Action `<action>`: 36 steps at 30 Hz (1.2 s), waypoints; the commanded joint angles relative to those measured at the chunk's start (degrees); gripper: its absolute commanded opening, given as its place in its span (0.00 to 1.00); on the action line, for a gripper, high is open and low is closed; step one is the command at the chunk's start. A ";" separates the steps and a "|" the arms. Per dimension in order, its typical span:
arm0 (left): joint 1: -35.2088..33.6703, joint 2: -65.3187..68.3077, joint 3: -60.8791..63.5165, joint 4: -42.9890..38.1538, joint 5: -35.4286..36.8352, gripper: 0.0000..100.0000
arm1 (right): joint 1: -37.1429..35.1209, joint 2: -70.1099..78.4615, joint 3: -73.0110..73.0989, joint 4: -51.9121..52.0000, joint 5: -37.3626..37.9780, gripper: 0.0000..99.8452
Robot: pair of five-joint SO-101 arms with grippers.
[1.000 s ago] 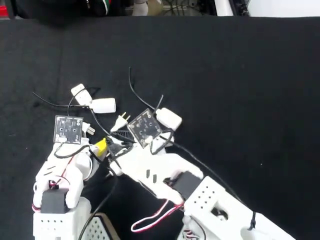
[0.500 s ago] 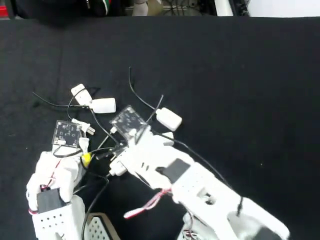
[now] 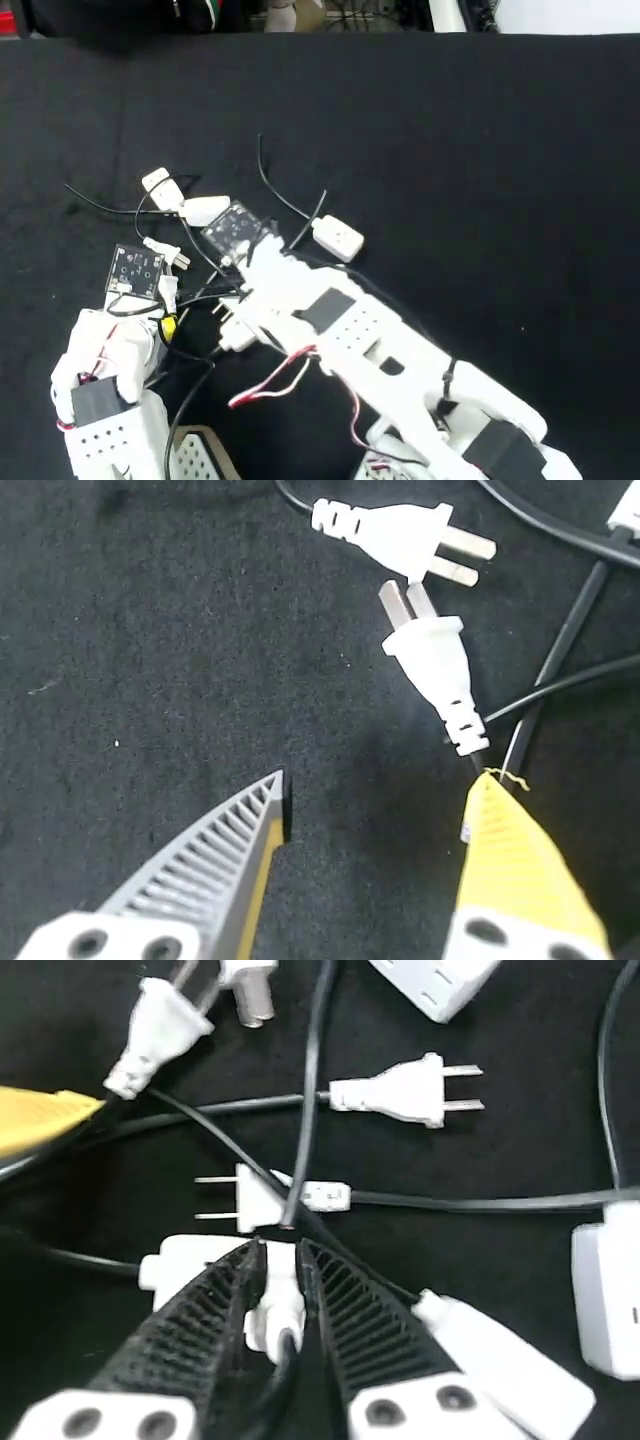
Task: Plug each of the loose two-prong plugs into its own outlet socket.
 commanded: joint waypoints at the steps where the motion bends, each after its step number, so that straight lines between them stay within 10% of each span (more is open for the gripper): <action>1: -0.57 -0.18 -0.13 0.62 -0.53 0.29 | 3.25 1.80 -3.38 -1.32 1.58 0.01; 25: -0.48 -0.18 0.31 0.53 -0.62 0.29 | -1.58 7.78 -2.86 -5.36 0.00 0.01; 36: 9.80 -0.18 -0.13 0.53 1.41 0.29 | 2.81 -28.44 7.52 -5.36 -5.98 0.01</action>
